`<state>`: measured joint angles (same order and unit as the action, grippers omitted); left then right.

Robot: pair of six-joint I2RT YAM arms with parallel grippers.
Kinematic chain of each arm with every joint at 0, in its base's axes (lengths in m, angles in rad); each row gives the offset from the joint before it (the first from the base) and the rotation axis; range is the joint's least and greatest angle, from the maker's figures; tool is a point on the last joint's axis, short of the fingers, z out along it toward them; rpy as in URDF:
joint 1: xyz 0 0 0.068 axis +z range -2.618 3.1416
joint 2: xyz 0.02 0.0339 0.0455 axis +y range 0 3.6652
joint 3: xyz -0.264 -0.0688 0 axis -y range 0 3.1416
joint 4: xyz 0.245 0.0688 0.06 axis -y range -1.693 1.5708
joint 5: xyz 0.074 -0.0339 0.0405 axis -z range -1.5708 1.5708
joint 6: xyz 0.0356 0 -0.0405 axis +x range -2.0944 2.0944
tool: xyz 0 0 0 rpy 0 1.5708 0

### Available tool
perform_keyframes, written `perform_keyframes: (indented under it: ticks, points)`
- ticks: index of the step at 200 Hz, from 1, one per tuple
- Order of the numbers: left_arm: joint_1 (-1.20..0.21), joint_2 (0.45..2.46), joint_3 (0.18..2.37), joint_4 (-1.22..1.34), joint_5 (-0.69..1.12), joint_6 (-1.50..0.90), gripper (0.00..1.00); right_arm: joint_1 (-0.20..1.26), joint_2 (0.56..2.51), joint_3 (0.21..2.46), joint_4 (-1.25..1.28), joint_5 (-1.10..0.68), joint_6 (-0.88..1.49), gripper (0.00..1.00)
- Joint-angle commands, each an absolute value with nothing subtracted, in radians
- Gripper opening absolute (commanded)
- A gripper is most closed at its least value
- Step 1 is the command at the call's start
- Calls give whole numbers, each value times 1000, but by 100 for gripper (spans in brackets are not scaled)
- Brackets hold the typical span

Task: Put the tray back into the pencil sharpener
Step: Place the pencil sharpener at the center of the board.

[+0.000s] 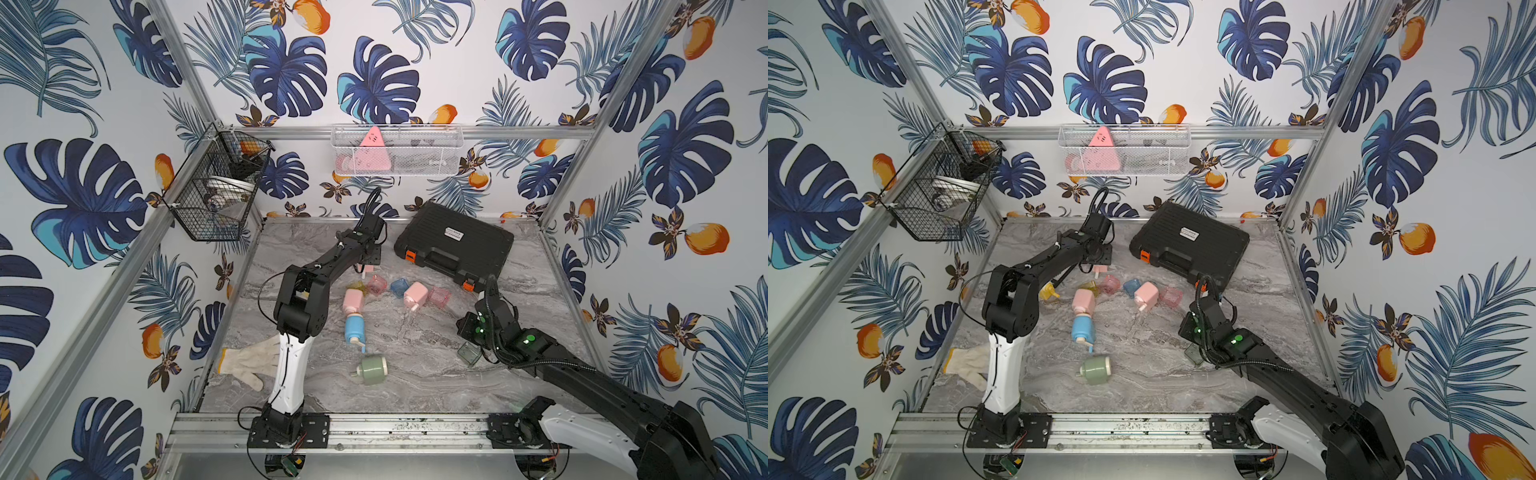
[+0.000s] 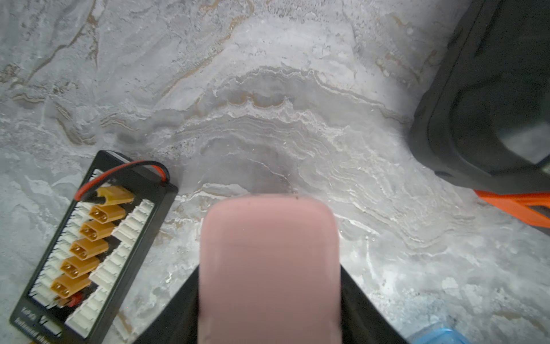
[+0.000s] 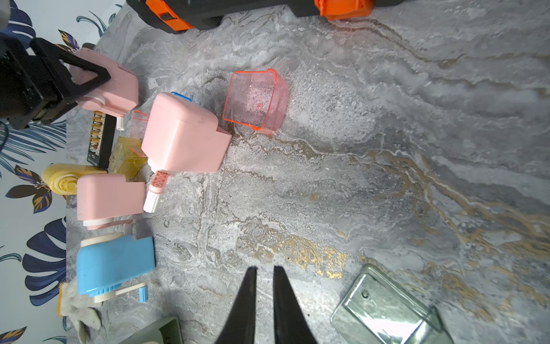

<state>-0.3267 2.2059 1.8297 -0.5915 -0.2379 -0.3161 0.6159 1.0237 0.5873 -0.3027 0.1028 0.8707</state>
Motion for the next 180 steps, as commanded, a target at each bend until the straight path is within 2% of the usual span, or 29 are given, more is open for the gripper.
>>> perform_keyframes:
  ticks: [1, 39, 72, 111, 150, 180]
  points:
    - [-322, 2221, 1836, -568, -228, -327, 0, 617, 1032, 586, -295, 101, 867, 15]
    - [-320, 2252, 1844, -564, -219, -327, 0, 617, 1036, 577, -280, 100, 862, 17]
    - [-318, 2263, 1850, -563, -217, -324, 34, 617, 1056, 576, -273, 90, 858, 20]
    - [-319, 2240, 1841, -554, -218, -316, 69, 617, 1054, 577, -270, 87, 851, 23]
    - [-318, 2204, 1865, -562, -206, -304, 76, 618, 1063, 586, -272, 80, 838, 28]
    - [-319, 2119, 1835, -540, -208, -282, 76, 617, 1067, 597, -286, 78, 817, 29]
